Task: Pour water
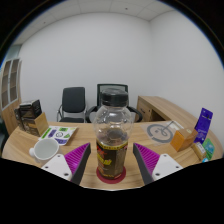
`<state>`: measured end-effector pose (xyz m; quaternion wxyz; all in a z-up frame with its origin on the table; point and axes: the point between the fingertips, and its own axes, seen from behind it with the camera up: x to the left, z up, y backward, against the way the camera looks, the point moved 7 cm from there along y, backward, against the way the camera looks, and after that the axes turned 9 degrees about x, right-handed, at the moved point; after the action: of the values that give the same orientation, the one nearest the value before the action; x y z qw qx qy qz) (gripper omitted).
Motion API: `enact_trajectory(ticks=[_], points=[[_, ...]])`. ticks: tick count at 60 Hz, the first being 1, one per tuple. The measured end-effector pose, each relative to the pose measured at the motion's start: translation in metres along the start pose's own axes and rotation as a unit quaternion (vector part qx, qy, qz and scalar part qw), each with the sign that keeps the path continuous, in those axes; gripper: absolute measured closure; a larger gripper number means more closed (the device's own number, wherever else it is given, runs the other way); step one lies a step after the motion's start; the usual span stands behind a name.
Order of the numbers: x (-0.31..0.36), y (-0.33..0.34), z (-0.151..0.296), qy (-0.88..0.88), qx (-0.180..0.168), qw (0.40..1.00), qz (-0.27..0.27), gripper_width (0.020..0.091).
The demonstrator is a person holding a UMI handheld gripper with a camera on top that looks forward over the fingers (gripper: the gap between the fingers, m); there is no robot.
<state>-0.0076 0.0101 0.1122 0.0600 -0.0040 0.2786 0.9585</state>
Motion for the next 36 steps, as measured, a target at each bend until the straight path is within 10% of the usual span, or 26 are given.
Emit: enact_trajectory(ticks=[36], points=[[0.076, 0.335, -0.037, -0.011, 0.065, 0.998, -0.005, 0.0249]])
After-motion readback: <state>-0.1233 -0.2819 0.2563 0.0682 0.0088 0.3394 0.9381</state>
